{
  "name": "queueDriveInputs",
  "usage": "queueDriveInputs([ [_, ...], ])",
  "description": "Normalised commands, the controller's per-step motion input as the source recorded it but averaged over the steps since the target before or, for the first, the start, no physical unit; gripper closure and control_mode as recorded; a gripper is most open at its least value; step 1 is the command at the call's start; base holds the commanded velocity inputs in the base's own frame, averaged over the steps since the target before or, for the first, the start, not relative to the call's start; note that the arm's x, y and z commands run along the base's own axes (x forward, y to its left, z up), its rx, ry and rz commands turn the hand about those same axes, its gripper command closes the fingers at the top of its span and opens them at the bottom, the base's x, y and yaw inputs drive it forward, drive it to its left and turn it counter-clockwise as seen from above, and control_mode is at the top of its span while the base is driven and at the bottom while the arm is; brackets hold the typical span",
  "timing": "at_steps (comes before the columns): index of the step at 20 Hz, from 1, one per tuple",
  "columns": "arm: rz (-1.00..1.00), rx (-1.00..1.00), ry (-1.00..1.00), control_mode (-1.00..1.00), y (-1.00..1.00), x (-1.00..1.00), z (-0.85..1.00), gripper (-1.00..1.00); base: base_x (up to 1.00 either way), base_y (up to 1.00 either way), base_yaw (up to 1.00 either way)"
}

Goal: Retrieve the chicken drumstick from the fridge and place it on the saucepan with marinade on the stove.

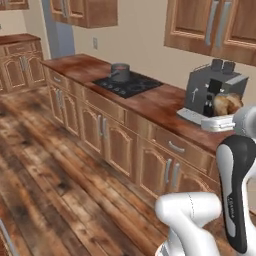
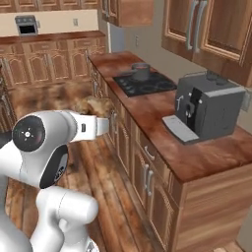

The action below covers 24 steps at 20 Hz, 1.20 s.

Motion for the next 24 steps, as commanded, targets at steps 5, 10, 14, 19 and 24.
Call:
queueDriveInputs([
  [5, 0.00, 0.00, 0.00, 1.00, 0.00, 0.00, 0.00, 1.00, 1.00, 0.22, 0.08],
  [10, 0.00, 0.00, 0.00, 1.00, 0.00, 0.00, 0.00, 1.00, 1.00, 0.06, 0.06],
  [14, 0.00, 0.00, 0.00, 1.00, 0.00, 0.00, 0.00, 1.00, 1.00, 0.00, 0.00],
  [19, 0.00, 0.00, 0.00, 1.00, 0.00, 0.00, 0.00, 1.00, 1.00, 0.21, 0.00],
  [24, 0.00, 0.00, 0.00, 1.00, 0.00, 0.00, 0.00, 1.00, 1.00, 0.63, -0.12],
])
